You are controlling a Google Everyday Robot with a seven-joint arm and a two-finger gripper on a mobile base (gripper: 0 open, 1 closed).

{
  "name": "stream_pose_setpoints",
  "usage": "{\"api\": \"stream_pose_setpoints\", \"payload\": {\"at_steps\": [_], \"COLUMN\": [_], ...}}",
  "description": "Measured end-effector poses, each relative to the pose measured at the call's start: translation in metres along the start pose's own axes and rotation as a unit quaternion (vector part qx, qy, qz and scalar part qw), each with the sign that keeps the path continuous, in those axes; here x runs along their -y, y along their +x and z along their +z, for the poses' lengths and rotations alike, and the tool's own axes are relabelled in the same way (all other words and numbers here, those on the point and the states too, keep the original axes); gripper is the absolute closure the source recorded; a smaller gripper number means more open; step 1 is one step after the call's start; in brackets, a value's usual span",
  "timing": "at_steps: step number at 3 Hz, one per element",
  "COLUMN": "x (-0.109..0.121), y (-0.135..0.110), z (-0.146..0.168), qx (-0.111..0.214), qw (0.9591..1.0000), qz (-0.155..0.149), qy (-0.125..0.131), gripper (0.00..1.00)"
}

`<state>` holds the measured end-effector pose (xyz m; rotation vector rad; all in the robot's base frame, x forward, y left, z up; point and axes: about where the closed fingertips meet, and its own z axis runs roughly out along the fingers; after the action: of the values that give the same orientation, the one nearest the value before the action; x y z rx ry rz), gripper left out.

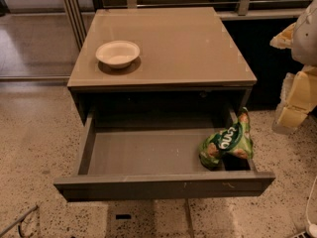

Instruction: Pick green rice chip bag from top drawer and place on counter

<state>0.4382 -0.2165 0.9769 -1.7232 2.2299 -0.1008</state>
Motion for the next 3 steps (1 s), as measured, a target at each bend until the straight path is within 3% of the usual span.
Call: {"api": "stream_pose_setpoints", "payload": {"at_steps": [1,2,3], "x": [0.0,0.01,0.037], "y": [0.0,0.006,0.022], "z": [0.0,0.007,0.029], "qx": [0.0,0.004,0.035], "qw": [1.0,0.9991,0.9944], "qz": [0.0,-0.034,-0.09], "qy": [0.0,0.024,0.043], "gripper": [0.0,0.0,0.0]}}
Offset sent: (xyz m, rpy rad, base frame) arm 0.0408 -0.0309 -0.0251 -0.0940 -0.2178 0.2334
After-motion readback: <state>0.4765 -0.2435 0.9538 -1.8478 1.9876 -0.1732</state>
